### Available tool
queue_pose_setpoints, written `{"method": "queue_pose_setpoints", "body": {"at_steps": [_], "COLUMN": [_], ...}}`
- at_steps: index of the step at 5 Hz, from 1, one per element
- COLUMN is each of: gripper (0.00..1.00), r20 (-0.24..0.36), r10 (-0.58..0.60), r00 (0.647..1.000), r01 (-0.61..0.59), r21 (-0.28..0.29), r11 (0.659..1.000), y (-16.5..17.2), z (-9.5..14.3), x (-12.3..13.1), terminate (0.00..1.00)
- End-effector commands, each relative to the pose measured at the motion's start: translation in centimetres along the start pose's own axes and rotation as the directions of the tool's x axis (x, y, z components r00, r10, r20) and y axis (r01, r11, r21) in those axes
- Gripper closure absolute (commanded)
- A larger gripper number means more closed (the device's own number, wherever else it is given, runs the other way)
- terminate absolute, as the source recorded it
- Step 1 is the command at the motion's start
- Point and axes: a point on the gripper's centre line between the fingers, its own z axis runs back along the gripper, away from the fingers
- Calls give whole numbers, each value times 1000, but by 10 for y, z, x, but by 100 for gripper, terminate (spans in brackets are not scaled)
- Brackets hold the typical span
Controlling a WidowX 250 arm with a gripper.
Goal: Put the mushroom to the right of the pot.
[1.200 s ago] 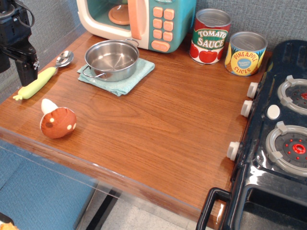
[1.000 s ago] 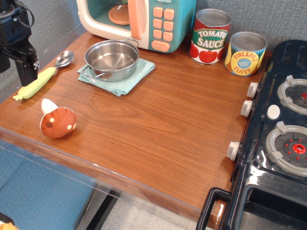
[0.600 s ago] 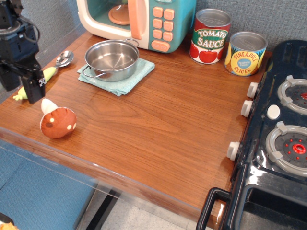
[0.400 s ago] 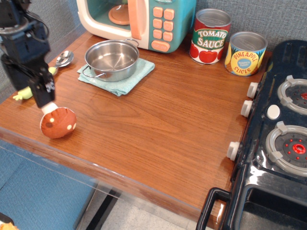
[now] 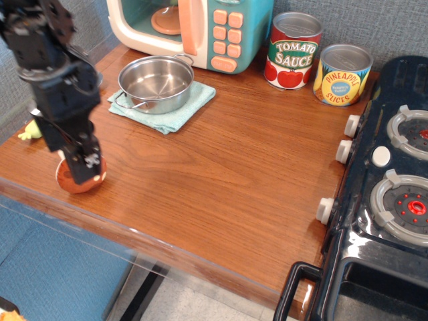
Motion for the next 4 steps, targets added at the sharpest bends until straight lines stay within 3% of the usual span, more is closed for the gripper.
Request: {"method": "queue_pose_setpoints", "body": {"at_steps": [1,3,4], "gripper": [0,0,100], "r20": [-129,-148,-148], "r10": [22,82,95], "r00": [991,986,984], "r01": [-12,-68,-82], "r21": [81,102,89], "r11": [997,992,993], "y": [7,21,32], "z": [-37,-45,-52], "x": [15,14,14], "terminate": [0,0,0]}}
